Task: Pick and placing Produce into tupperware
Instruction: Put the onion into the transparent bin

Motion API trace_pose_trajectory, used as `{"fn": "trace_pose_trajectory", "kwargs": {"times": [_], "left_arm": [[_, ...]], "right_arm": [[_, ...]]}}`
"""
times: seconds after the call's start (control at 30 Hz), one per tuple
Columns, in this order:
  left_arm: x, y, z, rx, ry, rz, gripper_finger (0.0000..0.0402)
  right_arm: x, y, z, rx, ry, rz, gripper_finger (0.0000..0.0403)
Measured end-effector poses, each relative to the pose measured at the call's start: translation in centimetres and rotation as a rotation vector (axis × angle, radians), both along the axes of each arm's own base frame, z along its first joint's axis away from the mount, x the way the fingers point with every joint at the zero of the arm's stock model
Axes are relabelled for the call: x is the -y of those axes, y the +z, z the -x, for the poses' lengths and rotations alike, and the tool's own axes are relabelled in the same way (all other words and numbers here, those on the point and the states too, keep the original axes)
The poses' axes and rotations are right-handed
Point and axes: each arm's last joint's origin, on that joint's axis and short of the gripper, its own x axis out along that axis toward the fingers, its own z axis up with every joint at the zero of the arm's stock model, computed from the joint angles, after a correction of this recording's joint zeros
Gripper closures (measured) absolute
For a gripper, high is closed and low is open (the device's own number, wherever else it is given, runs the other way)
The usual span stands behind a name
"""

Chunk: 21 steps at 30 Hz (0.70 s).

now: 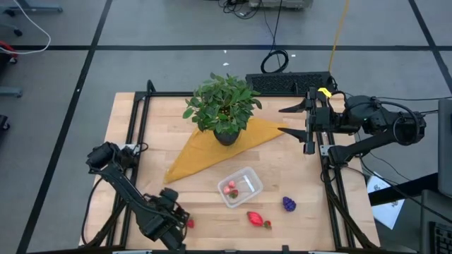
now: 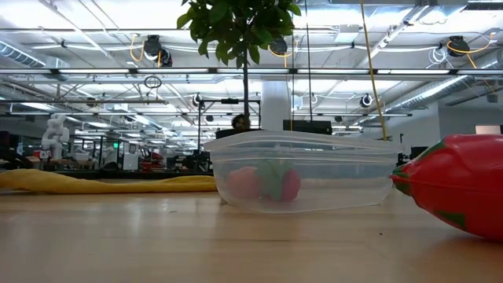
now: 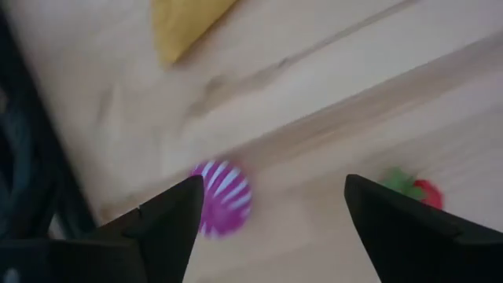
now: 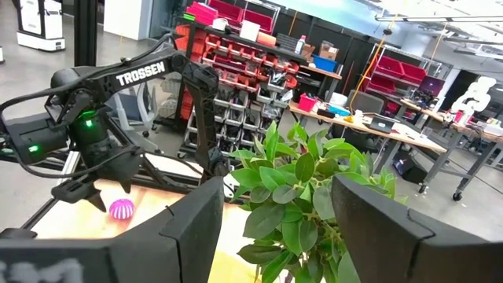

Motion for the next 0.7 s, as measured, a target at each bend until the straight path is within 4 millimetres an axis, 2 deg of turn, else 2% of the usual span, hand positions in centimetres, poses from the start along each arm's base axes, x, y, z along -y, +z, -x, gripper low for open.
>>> {"fn": "trace_pose_trajectory", "kwargs": {"times": [0.23,0.7], "left_arm": [[0.7,-0.1,1.0,-0.056,0.111,0.05,0.0088],[1.0,-0.1,1.2,-0.109,0.093,0.095,0.007]], "right_arm": [[0.0,0.0,0.0,0.003,-0.002,-0.032,0.0174],[0.0,0.0,0.0,0.003,-0.001,-0.033,0.0174]]}}
